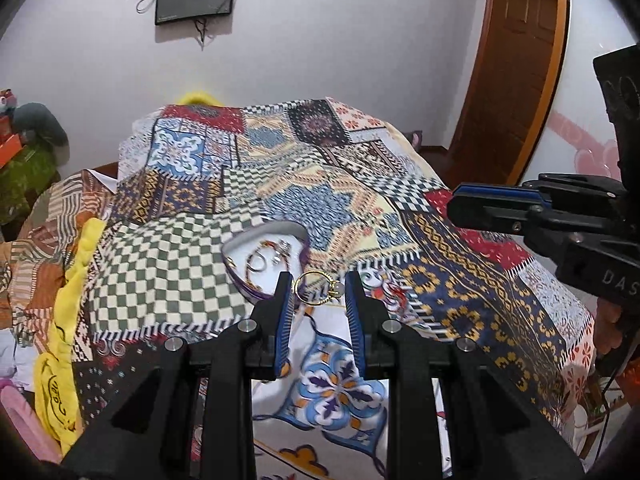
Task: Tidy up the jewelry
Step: 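Grasp the gold ring with the left tool while the right tool holds the bracelet, then carry the bracelet and gold ring into the purple heart tin and open both tools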
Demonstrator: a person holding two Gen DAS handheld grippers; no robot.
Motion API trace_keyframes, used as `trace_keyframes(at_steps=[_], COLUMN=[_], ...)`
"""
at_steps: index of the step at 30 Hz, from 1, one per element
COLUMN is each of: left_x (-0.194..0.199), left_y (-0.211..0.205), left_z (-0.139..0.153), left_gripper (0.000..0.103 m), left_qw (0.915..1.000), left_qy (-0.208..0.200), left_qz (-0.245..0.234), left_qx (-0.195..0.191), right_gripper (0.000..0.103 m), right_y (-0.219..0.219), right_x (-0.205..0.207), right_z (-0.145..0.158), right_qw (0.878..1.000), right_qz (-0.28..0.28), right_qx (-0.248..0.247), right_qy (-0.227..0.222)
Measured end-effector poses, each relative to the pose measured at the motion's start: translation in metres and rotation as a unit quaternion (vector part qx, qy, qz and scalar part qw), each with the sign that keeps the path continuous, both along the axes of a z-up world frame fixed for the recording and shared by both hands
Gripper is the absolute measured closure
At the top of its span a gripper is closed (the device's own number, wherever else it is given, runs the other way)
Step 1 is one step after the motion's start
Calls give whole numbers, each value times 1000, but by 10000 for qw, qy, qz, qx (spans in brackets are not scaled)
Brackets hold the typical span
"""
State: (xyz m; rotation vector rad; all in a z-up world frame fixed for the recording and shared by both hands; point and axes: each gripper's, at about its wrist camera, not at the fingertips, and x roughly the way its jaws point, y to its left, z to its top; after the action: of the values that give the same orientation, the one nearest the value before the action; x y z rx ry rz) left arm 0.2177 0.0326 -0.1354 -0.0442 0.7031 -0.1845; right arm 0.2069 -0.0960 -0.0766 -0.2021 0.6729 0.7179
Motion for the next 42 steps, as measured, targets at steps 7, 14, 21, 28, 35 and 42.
trace_keyframes(at_steps=[7, 14, 21, 28, 35, 42], left_x=[14, 36, 58, 80, 101, 115], left_y=[23, 45, 52, 56, 56, 56], left_z=[7, 3, -17, -39, -53, -61], left_gripper=[78, 78, 78, 78, 78, 78], left_qw=[9997, 9992, 9989, 9977, 9972, 9969], left_qy=[-118, -39, 203, 513, 663, 742], left_qz=[213, 389, 418, 375, 324, 271], left_qx=[-40, -119, -106, -216, -128, -3], right_gripper=[94, 94, 94, 94, 94, 94], right_y=[18, 34, 46, 60, 71, 75], right_x=[18, 46, 66, 84, 105, 122], right_z=[-4, -21, -32, -47, -68, -84], right_qw=[9999, 9991, 9982, 9965, 9932, 9891], right_qz=[19, 0, -8, 4, -38, -110], right_qx=[98, 126, 41, -89, -290, -440], right_qy=[83, 405, 598, 835, 1125, 1401])
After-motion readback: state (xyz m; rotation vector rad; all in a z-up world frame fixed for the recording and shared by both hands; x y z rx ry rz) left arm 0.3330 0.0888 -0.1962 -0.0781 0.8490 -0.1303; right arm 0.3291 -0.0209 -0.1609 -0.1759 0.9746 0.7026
